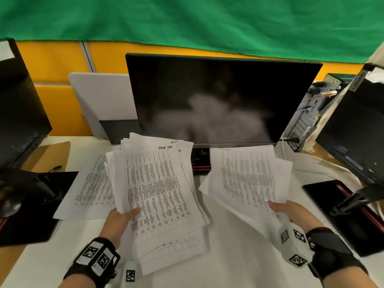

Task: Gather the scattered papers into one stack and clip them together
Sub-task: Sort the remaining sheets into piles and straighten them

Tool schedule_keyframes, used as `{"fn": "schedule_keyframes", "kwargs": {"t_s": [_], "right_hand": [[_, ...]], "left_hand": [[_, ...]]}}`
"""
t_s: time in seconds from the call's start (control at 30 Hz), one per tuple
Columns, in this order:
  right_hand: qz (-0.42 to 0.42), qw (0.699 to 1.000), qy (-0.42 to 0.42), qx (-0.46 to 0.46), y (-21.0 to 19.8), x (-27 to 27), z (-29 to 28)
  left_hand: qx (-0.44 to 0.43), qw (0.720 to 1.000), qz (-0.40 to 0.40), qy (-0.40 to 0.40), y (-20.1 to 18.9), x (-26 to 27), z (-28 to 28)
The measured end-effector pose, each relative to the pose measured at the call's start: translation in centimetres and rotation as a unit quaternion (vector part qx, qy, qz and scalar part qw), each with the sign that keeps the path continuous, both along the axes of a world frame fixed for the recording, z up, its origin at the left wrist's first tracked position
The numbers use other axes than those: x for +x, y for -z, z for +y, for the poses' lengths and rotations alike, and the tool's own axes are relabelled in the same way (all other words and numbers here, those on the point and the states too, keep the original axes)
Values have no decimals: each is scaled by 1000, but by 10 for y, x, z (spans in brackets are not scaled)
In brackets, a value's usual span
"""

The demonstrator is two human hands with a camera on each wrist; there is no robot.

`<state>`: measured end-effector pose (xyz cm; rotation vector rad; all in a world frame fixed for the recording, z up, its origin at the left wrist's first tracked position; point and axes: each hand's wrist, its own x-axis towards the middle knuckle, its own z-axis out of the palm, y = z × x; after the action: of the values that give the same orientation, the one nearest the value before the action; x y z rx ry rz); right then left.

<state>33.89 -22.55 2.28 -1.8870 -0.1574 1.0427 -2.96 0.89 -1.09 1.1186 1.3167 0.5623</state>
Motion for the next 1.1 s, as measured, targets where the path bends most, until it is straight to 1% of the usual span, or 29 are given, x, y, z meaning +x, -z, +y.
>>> {"fn": "schedule_keyframes", "kwargs": {"t_s": [0.17,0.2,0.3,0.37,0.47,0.57,0.67,0.77,0.9,0.93,1.0,1.03,1.07,1.1], "right_hand": [[82,990,-84,78,-7,-45,11],[88,987,-97,89,-3,-53,15],[82,988,-94,90,8,-65,30],[78,986,-103,110,4,-70,38],[100,972,-145,156,-7,-82,51],[122,960,-199,152,-6,-96,65],[102,951,-255,144,-4,-110,82],[58,945,-287,148,-8,-125,101],[-17,932,-335,136,-14,-153,129],[-19,931,-337,141,-15,-159,135],[11,939,-313,145,-14,-169,147],[19,945,-301,130,-12,-172,151],[-3,946,-310,92,-10,-174,154],[-53,934,-351,37,-4,-174,156]], "left_hand": [[-20,998,-39,37,-11,6,-17],[-30,997,-52,46,-13,7,-20],[-42,995,-73,51,-15,8,-26],[-43,993,-94,55,-17,9,-27],[-49,987,-136,66,-18,9,-29],[-53,984,-146,82,-22,10,-31],[-37,988,-111,100,-30,8,-29],[-11,995,-78,61,-37,-3,-22],[13,996,-88,-2,-42,-24,-14],[26,997,-76,-19,-41,-31,-13],[44,996,-54,-53,-38,-47,-9],[47,995,-51,-69,-38,-55,-8],[48,994,-52,-83,-38,-63,-7],[50,993,-53,-95,-39,-70,-6]]}}
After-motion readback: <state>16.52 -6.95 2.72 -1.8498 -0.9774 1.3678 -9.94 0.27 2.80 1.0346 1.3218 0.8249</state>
